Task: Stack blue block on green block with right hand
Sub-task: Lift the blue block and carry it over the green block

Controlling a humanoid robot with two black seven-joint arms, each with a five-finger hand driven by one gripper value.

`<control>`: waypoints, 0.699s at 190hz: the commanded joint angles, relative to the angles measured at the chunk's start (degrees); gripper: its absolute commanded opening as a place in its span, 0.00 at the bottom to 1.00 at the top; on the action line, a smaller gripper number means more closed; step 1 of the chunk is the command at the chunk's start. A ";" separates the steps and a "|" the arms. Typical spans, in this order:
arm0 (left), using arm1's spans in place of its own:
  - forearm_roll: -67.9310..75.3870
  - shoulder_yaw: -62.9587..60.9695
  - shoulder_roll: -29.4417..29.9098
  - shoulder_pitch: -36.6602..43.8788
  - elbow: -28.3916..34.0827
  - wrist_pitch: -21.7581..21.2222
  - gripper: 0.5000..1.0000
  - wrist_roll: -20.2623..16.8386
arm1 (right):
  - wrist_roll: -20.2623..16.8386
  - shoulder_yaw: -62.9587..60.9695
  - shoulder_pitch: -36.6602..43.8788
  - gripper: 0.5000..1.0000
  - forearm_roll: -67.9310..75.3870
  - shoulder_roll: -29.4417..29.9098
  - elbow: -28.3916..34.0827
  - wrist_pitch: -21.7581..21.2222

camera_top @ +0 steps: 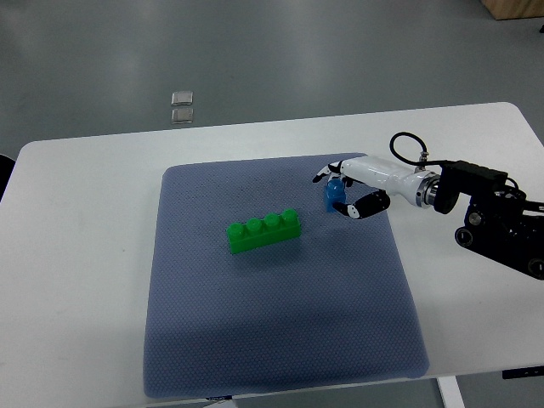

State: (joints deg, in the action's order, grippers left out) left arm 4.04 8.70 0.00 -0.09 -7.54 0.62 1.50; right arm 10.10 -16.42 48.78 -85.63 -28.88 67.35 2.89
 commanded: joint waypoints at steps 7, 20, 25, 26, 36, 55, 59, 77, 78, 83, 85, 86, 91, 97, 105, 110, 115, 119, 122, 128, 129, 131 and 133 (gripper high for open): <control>0.00 0.00 0.00 0.00 -0.01 0.00 1.00 0.00 | 0.01 -0.02 1.66 0.10 -0.15 0.49 2.70 -0.07; 0.00 0.00 0.00 0.00 -0.01 0.00 1.00 0.00 | -0.08 0.07 2.28 0.10 -0.15 0.85 3.40 -0.07; 0.00 0.00 0.00 0.00 -0.01 0.00 1.00 0.00 | -0.08 0.07 2.54 0.10 -0.15 0.93 3.75 -0.07; 0.00 0.00 0.00 0.00 -0.01 0.00 1.00 0.00 | -0.08 0.07 2.54 0.10 -0.15 0.94 3.76 -0.07; 0.00 0.00 0.00 0.00 -0.01 0.00 1.00 0.00 | -0.08 0.16 2.98 0.10 -0.42 1.11 4.37 -0.07; 0.00 0.00 0.00 0.00 -0.01 0.00 1.00 0.00 | -0.17 0.25 3.86 0.10 -0.77 1.55 5.16 -0.16; 0.00 0.00 0.00 0.00 -0.01 0.00 1.00 0.00 | -0.17 0.42 4.04 0.10 -0.77 1.64 5.43 -0.16; 0.00 0.00 0.00 0.00 -0.01 0.00 1.00 0.00 | -0.26 2.00 5.27 0.10 -2.00 2.96 5.60 -0.07; 0.00 0.00 0.00 0.00 -0.01 0.00 1.00 0.00 | -0.26 2.01 5.27 0.10 -2.00 2.96 5.60 -0.07; 0.00 0.00 0.00 0.00 -0.01 0.00 1.00 0.00 | -0.34 2.62 5.44 0.09 -2.26 3.39 5.60 -0.07; 0.00 0.00 0.00 0.00 -0.01 0.00 1.00 0.00 | -0.43 2.79 5.53 0.09 -2.35 3.57 5.60 -0.07; 0.00 0.00 0.00 0.00 -0.01 0.00 1.00 0.00 | -0.43 2.80 5.53 0.09 -2.35 3.57 5.60 -0.07; 0.00 0.00 0.00 0.00 -0.01 0.00 1.00 0.00 | -0.52 3.23 5.71 0.09 -2.53 4.18 5.60 -0.07; 0.00 0.00 0.00 0.00 -0.01 0.00 1.00 0.00 | -0.52 3.41 5.80 0.09 -2.70 4.71 5.51 -0.07; 0.00 0.00 0.00 0.00 -0.01 0.00 1.00 0.00 | -0.61 3.50 5.88 0.09 -2.79 5.07 5.43 0.02; 0.00 0.00 0.00 0.00 -0.01 0.09 1.00 0.00 | -0.78 3.50 5.88 0.09 -2.88 5.24 5.34 0.01; 0.00 0.00 0.00 0.00 -0.01 0.00 1.00 0.00 | -1.13 3.50 5.88 0.09 -2.88 5.33 5.25 0.02; 0.00 -0.09 0.00 0.00 0.07 0.00 1.00 0.00 | -1.31 3.59 5.88 0.09 -2.88 5.42 5.16 0.02; 0.00 0.00 0.00 0.00 -0.01 0.00 1.00 0.00 | -1.31 3.59 5.88 0.09 -2.88 5.59 5.16 0.02; 0.00 0.00 0.00 0.00 -0.01 0.00 1.00 0.00 | -1.40 3.59 5.88 0.09 -2.88 5.86 4.99 0.02; 0.00 0.00 0.00 0.00 -0.01 0.00 1.00 0.00 | -1.40 3.59 5.88 0.09 -2.88 5.86 4.99 0.02; 0.00 0.00 0.00 0.00 -0.01 0.00 1.00 0.00 | -1.40 3.59 5.88 0.09 -2.88 5.95 4.99 -0.07; 0.00 0.00 0.00 0.00 -0.01 0.09 1.00 0.00 | -1.40 3.59 5.88 0.09 -2.88 6.03 4.90 0.02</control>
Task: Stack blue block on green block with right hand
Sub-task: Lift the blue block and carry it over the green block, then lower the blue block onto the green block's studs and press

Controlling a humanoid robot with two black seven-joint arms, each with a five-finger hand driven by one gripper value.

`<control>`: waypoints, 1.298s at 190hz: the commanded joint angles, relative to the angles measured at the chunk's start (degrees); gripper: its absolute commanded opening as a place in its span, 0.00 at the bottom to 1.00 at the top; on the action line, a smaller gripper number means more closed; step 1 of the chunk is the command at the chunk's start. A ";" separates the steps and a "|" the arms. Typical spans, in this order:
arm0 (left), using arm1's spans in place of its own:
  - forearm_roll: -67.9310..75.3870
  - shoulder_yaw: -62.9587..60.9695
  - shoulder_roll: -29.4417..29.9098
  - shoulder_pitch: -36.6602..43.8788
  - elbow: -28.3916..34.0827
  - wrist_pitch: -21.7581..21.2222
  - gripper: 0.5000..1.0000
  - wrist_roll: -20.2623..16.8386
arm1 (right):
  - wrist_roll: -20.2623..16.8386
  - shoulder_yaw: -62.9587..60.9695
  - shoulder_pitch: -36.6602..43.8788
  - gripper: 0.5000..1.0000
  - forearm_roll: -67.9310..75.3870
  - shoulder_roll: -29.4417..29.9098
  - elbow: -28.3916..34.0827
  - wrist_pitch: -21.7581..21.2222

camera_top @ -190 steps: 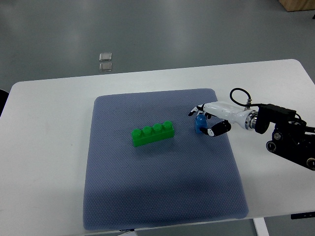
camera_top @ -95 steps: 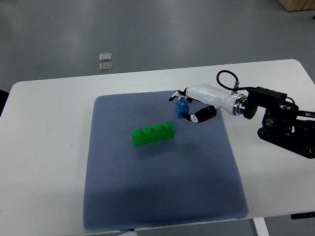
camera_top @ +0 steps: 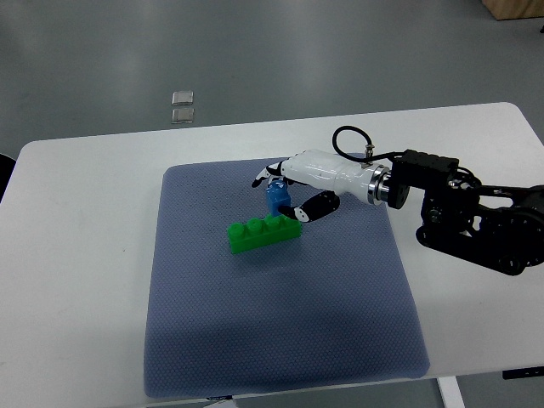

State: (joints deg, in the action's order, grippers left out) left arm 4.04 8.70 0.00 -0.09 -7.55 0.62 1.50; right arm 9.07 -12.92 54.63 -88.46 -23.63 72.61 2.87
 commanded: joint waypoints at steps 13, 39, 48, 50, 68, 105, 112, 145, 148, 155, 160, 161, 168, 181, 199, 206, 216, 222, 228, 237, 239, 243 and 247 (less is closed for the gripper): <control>0.00 -0.08 0.00 0.00 -0.01 0.00 1.00 0.00 | -0.37 0.08 0.04 0.08 -0.14 1.04 -0.97 0.03; 0.00 0.00 0.00 0.00 -0.01 0.00 1.00 0.00 | -0.37 0.17 0.04 0.07 -0.57 2.01 -1.94 0.03; 0.00 0.00 0.00 0.00 -0.01 0.00 1.00 0.00 | -0.37 0.35 0.04 0.07 -0.75 2.27 -2.47 0.03; 0.00 0.00 0.00 0.00 -0.01 0.00 1.00 0.00 | -0.37 0.35 0.04 0.07 -0.84 2.27 -2.47 0.03; 0.00 0.00 0.00 0.00 -0.01 0.00 1.00 0.00 | -0.37 0.87 0.04 0.06 -1.37 3.15 -2.64 0.38; 0.00 0.00 0.00 0.00 -0.01 0.00 1.00 0.00 | -0.72 1.05 0.04 0.03 -2.33 4.11 -3.26 0.91; 0.00 0.00 0.00 0.00 -0.01 0.00 1.00 0.00 | -0.72 1.14 0.04 0.03 -2.42 4.47 -3.35 1.00; 0.00 0.00 0.00 0.00 -0.01 0.00 1.00 0.00 | -0.72 1.14 -0.05 0.03 -2.51 4.73 -4.31 1.09; 0.00 0.00 0.00 0.00 -0.01 0.00 1.00 0.00 | -0.72 1.23 -0.05 0.03 -2.51 4.73 -4.49 1.09; 0.00 0.00 0.00 0.00 -0.01 0.00 1.00 0.00 | -0.72 1.23 -0.05 0.03 -2.60 4.73 -4.67 1.09; 0.00 0.00 0.00 0.00 -0.01 0.00 1.00 0.00 | -0.72 1.23 -0.05 0.03 -2.60 4.73 -4.93 1.09; 0.00 0.00 0.00 0.00 -0.01 0.00 1.00 0.00 | -0.72 1.23 -0.05 0.03 -2.60 4.73 -4.93 1.09; 0.00 0.00 0.00 0.00 -0.01 0.00 1.00 0.00 | -0.72 1.23 -0.14 0.03 -2.60 4.73 -5.19 1.09; 0.00 0.00 0.00 0.00 -0.01 0.00 1.00 0.00 | -0.72 1.23 -0.31 0.03 -2.68 4.73 -5.55 1.09; 0.00 0.00 0.00 0.00 -0.01 0.00 1.00 0.00 | -0.72 1.23 -0.49 0.03 -2.60 4.73 -6.07 1.09; 0.00 0.00 0.00 0.00 -0.01 0.00 1.00 0.00 | -0.72 1.23 -0.49 0.03 -2.60 4.73 -6.07 1.09; 0.00 0.00 0.00 0.00 -0.01 0.00 1.00 0.00 | -0.72 1.31 -0.49 0.03 -2.60 4.73 -6.07 1.09; 0.00 0.00 0.00 0.00 -0.01 0.00 1.00 0.00 | -0.72 1.75 -0.40 0.03 -2.60 4.73 -6.07 1.09; 0.00 0.00 0.00 0.00 -0.01 0.00 1.00 0.00 | -0.72 1.93 -0.40 0.03 -2.60 4.73 -6.07 1.09; 0.00 0.00 0.00 0.00 0.07 0.00 1.00 0.00 | -0.72 2.19 -0.40 0.03 -2.60 4.73 -6.07 1.09; 0.00 0.00 0.00 0.00 -0.01 0.00 1.00 0.00 | -0.72 2.19 -0.40 0.03 -2.60 4.82 -6.07 1.09; 0.00 0.00 0.00 0.00 -0.01 0.00 1.00 0.00 | -0.72 2.19 -0.40 0.03 -2.60 4.82 -5.99 1.09; 0.00 0.00 0.00 0.00 -0.01 0.00 1.00 0.00 | -0.72 2.19 -0.49 0.03 -2.60 4.82 -5.90 1.09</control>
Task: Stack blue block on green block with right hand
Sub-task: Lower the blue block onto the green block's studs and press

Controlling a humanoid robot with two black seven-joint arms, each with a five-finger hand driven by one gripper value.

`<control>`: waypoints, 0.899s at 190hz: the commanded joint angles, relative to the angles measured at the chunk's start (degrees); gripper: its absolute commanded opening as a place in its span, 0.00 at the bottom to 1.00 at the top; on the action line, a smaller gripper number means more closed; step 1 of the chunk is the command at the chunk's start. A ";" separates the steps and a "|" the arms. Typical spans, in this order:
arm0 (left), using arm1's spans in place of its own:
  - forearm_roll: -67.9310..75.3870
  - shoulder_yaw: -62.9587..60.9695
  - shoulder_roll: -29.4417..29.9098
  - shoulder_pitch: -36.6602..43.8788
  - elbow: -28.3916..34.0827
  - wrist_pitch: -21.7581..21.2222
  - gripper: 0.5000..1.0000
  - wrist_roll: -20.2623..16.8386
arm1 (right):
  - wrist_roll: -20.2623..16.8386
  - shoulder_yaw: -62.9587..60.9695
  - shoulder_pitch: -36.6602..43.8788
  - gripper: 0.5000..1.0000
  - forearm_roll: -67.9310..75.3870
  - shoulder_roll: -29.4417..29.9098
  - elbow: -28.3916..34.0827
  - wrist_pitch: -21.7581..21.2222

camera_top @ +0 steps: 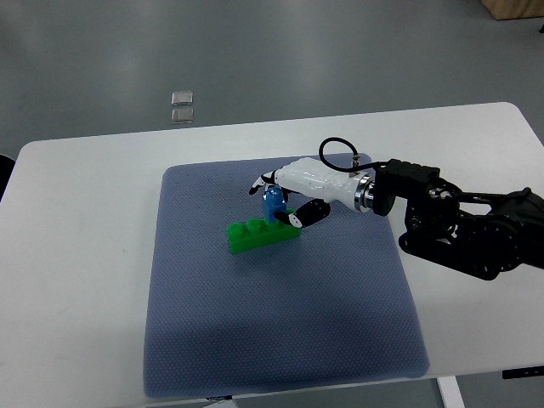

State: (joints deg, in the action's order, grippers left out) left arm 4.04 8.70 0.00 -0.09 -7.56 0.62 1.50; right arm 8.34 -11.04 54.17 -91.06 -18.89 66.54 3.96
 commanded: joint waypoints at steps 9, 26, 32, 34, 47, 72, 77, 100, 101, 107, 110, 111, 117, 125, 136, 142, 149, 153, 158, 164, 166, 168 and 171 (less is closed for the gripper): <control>0.00 0.00 0.00 0.00 0.00 0.00 1.00 0.00 | 0.01 0.31 0.06 0.03 0.01 0.00 0.52 0.00; 0.00 0.00 0.00 0.00 0.00 0.00 1.00 0.00 | 0.01 0.31 0.06 0.03 0.01 0.00 0.69 0.35; 0.00 0.00 0.00 0.00 0.00 0.00 1.00 0.00 | 0.01 0.31 0.06 0.03 0.01 0.00 0.69 0.35; 0.00 0.00 0.00 0.00 0.00 0.00 1.00 0.00 | 0.01 0.31 0.06 0.03 0.01 0.00 0.69 0.35; 0.00 0.00 0.00 0.00 0.00 0.00 1.00 0.00 | 0.01 0.31 0.06 0.03 0.01 0.00 0.69 0.35; 0.00 0.00 0.00 0.00 0.00 0.00 1.00 0.00 | 0.01 0.40 -0.03 0.03 -0.08 0.08 0.61 0.35; 0.00 0.00 0.00 0.00 0.00 0.00 1.00 0.00 | 0.01 0.40 -0.03 0.03 0.01 0.08 0.61 0.35; 0.00 0.00 0.00 0.00 0.00 0.00 1.00 -0.09 | 0.01 0.40 -0.12 0.03 -0.08 0.17 0.52 0.35; 0.00 0.00 0.00 0.00 0.09 0.00 1.00 0.00 | 0.01 0.40 -0.12 0.03 -0.08 0.17 0.52 0.35; 0.00 0.00 0.00 0.00 0.00 0.00 1.00 0.00 | 0.01 0.40 -0.12 0.03 -0.08 0.17 0.52 0.35; 0.00 0.00 0.00 0.00 0.00 0.00 1.00 0.00 | 0.01 0.40 -0.12 0.03 -0.08 0.17 0.52 0.35; 0.00 0.00 0.00 0.00 0.00 0.00 1.00 0.00 | 0.01 0.40 -0.12 0.03 -0.08 0.17 0.52 0.35; 0.00 -0.09 0.00 0.00 0.00 0.00 1.00 0.00 | 0.01 0.40 -0.20 0.03 -0.08 0.17 0.43 0.35; 0.00 -0.09 0.00 0.00 0.00 0.00 1.00 0.00 | 0.01 0.49 -0.20 0.03 -0.08 0.43 0.34 0.35; 0.00 0.00 0.00 0.00 0.00 0.00 1.00 0.00 | 0.01 0.49 -0.29 0.03 -0.08 0.70 0.34 0.35; 0.00 0.00 0.00 0.00 0.00 0.00 1.00 0.00 | 0.01 0.49 -0.29 0.03 -0.08 0.79 0.25 0.35; 0.00 0.00 0.00 0.00 0.00 0.00 1.00 0.00 | 0.01 0.49 -0.38 0.03 -0.26 0.79 0.25 0.35; 0.00 0.00 0.00 0.00 0.00 0.00 1.00 0.00 | 0.01 0.49 -0.38 0.03 -0.26 0.79 0.17 0.35; 0.00 0.00 0.00 0.00 0.00 0.00 1.00 0.00 | 0.01 0.49 -0.38 0.03 -0.35 0.79 0.17 0.35; 0.00 0.00 0.00 0.00 0.00 0.00 1.00 0.00 | 0.01 0.49 -0.38 0.03 -0.35 0.87 0.17 0.35; 0.00 0.00 0.00 0.00 0.00 0.00 1.00 0.00 | 0.01 0.49 -0.38 0.03 -0.35 0.87 0.17 0.35; 0.00 0.00 0.00 0.00 0.00 0.00 1.00 0.00 | 0.01 0.49 -0.38 0.03 -0.35 0.87 0.17 0.35; 0.00 0.00 0.00 0.00 0.00 0.00 1.00 0.00 | 0.01 0.49 -0.38 0.02 -0.35 0.87 0.08 0.35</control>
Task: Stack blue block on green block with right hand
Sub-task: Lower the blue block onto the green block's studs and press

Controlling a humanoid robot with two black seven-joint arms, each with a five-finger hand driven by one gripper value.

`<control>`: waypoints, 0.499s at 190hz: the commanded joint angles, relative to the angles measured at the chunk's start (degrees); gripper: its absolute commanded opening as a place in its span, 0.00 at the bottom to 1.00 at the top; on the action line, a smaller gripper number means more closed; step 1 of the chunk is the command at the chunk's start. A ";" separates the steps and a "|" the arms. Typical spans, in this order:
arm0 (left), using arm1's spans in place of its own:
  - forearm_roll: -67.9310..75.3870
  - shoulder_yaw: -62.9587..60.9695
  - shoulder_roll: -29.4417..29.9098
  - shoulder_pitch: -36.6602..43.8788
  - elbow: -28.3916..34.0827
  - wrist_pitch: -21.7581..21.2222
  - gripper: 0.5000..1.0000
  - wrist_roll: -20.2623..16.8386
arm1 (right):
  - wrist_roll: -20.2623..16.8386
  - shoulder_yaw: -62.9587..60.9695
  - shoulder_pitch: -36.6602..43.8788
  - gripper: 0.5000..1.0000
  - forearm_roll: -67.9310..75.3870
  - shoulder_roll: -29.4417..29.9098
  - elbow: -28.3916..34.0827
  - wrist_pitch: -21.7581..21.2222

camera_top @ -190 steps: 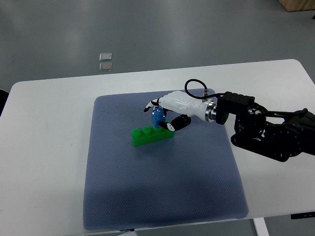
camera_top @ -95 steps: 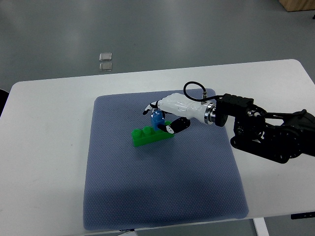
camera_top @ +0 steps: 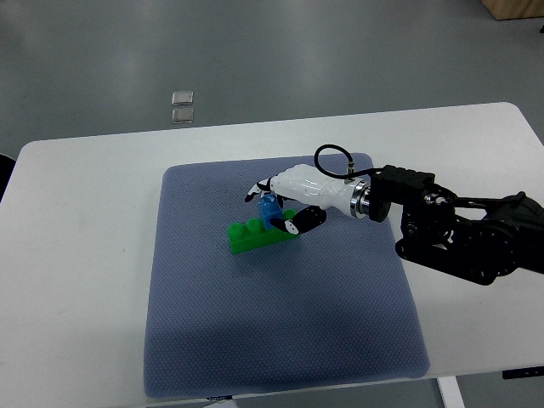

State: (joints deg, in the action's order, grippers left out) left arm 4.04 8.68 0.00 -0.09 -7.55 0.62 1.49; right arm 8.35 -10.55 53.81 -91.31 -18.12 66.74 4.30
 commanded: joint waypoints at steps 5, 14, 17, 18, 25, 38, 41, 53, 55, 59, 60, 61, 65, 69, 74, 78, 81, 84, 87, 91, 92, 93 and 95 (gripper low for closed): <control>0.00 0.03 0.00 0.00 -0.01 0.00 1.00 0.00 | 0.00 0.09 -0.02 0.02 -0.09 0.10 -0.21 0.00; 0.00 0.03 0.00 0.00 -0.01 0.00 1.00 0.00 | 0.00 0.09 -0.02 0.02 -0.09 0.10 -0.21 0.00; 0.00 0.03 0.00 0.00 -0.01 0.00 1.00 0.00 | 0.00 0.35 -0.02 0.02 -0.09 0.10 -0.21 0.00; 0.00 0.03 0.00 0.00 -0.01 0.00 1.00 0.00 | 0.00 0.35 -0.02 0.02 -0.09 0.10 -0.21 0.00; 0.00 -0.06 0.00 0.00 -0.01 0.00 1.00 0.00 | 0.00 0.44 -0.02 0.02 -0.09 0.10 -0.29 0.00; 0.00 0.03 0.00 0.00 -0.01 0.00 1.00 0.00 | 0.00 0.62 -0.02 0.01 -0.09 0.10 -0.29 0.09; 0.00 0.03 0.00 0.00 -0.01 0.00 1.00 0.00 | 0.00 0.62 -0.11 0.01 -0.09 0.10 -0.29 0.09; 0.00 0.03 0.00 0.00 -0.01 0.00 1.00 0.00 | 0.00 0.62 -0.20 0.01 -0.09 0.10 -0.29 0.09; 0.00 0.03 0.00 0.00 -0.01 0.00 1.00 0.00 | 0.00 0.62 -0.29 0.00 -0.09 0.10 -0.29 0.09; 0.00 0.03 0.00 0.00 -0.01 0.00 1.00 0.00 | 0.00 0.70 -0.29 0.00 -0.09 0.10 -0.38 0.09; 0.00 -0.06 0.00 0.00 -0.01 0.00 1.00 0.00 | 0.00 0.70 -0.37 0.00 -0.09 0.10 -0.29 0.09; 0.00 -0.06 0.00 0.00 -0.01 0.00 1.00 0.00 | 0.00 0.70 -0.38 0.00 -0.09 0.10 -0.29 0.09; 0.00 0.03 0.00 0.00 -0.01 0.00 1.00 0.00 | 0.00 0.70 -0.38 0.00 -0.09 0.10 -0.38 0.09; 0.00 0.03 0.00 0.00 -0.01 0.00 1.00 0.00 | 0.00 0.70 -0.38 0.00 -0.09 0.10 -0.38 0.09; 0.00 0.03 0.00 0.00 -0.01 0.00 1.00 0.00 | 0.00 0.70 -0.38 0.00 -0.09 0.10 -0.38 0.09; 0.00 0.03 0.00 0.00 -0.01 0.00 1.00 0.00 | 0.00 0.70 -0.38 0.00 -0.09 0.10 -0.38 0.09; 0.00 0.03 0.00 0.00 -0.01 0.09 1.00 0.00 | 0.00 0.70 -0.38 0.00 -0.09 0.10 -0.38 0.09; 0.00 0.03 0.00 0.00 -0.01 0.00 1.00 0.00 | 0.00 0.70 -0.46 0.00 -0.09 0.10 -0.38 0.09; 0.00 0.03 0.00 0.00 -0.01 0.00 1.00 0.00 | 0.00 0.70 -0.46 0.00 -0.09 0.10 -0.47 0.09; 0.00 0.03 0.00 0.00 -0.01 0.00 1.00 0.00 | 0.00 0.70 -0.46 0.00 -0.18 0.19 -0.56 0.09; 0.00 0.03 0.00 0.00 -0.01 0.00 1.00 0.00 | 0.00 0.70 -0.46 0.00 -0.18 0.19 -0.56 0.09; 0.00 0.03 0.00 0.00 0.08 0.00 1.00 0.00 | 0.00 0.70 -0.46 0.00 -0.10 0.19 -0.56 0.09; 0.00 0.03 0.00 0.00 -0.01 0.00 1.00 0.00 | 0.00 0.70 -0.46 0.00 -0.09 0.19 -0.64 0.18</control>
State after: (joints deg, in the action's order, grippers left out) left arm 4.04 8.69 0.00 -0.09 -7.55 0.62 1.48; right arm 8.35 -9.85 53.43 -91.41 -18.02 66.35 4.40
